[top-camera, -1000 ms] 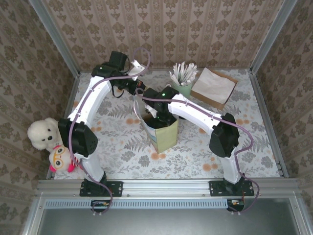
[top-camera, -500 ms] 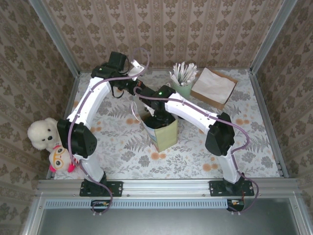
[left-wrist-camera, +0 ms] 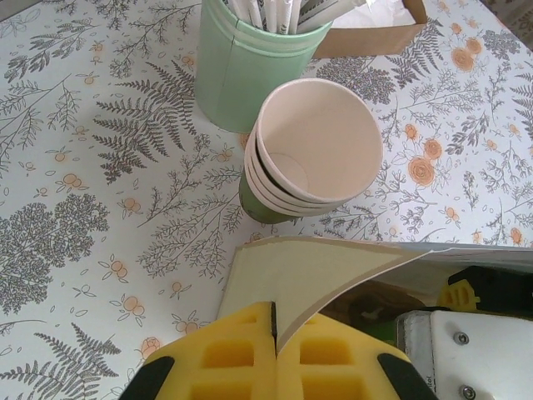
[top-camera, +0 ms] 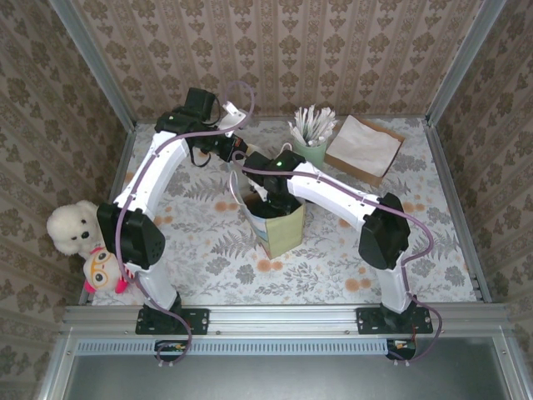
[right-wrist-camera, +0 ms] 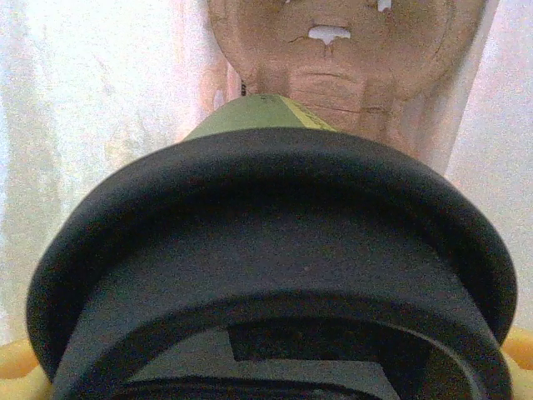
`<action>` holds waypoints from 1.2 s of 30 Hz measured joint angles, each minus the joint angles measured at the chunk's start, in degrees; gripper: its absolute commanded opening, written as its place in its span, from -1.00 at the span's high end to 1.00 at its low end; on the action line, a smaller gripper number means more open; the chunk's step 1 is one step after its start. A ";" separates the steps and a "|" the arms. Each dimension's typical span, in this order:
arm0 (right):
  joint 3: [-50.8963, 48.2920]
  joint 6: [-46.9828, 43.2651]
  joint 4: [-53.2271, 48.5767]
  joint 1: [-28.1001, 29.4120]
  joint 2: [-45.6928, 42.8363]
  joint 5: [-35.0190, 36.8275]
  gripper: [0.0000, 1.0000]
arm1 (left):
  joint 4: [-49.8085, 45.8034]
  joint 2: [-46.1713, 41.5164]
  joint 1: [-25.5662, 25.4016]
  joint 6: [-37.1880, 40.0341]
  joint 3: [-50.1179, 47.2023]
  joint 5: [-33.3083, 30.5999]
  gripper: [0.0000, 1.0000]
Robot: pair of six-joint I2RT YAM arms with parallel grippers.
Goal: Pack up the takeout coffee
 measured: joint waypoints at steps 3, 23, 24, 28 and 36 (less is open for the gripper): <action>0.07 0.00 0.11 0.02 -0.04 0.02 -0.31 | 0.02 0.00 0.00 -0.02 0.00 0.13 1.00; 6.34 0.00 -2.29 0.11 4.26 1.70 -0.29 | 0.39 0.00 -0.02 -0.20 0.00 0.28 1.00; 6.08 0.00 -2.10 0.11 4.09 1.73 -0.29 | 0.39 0.00 -0.02 -0.20 0.00 0.31 1.00; 4.37 0.00 -0.83 0.11 3.15 1.73 -0.28 | 0.39 0.00 -0.02 -0.20 0.00 0.39 1.00; 2.75 0.11 0.81 0.11 2.19 1.79 -0.28 | 0.35 0.00 -0.02 -0.20 0.00 0.92 1.00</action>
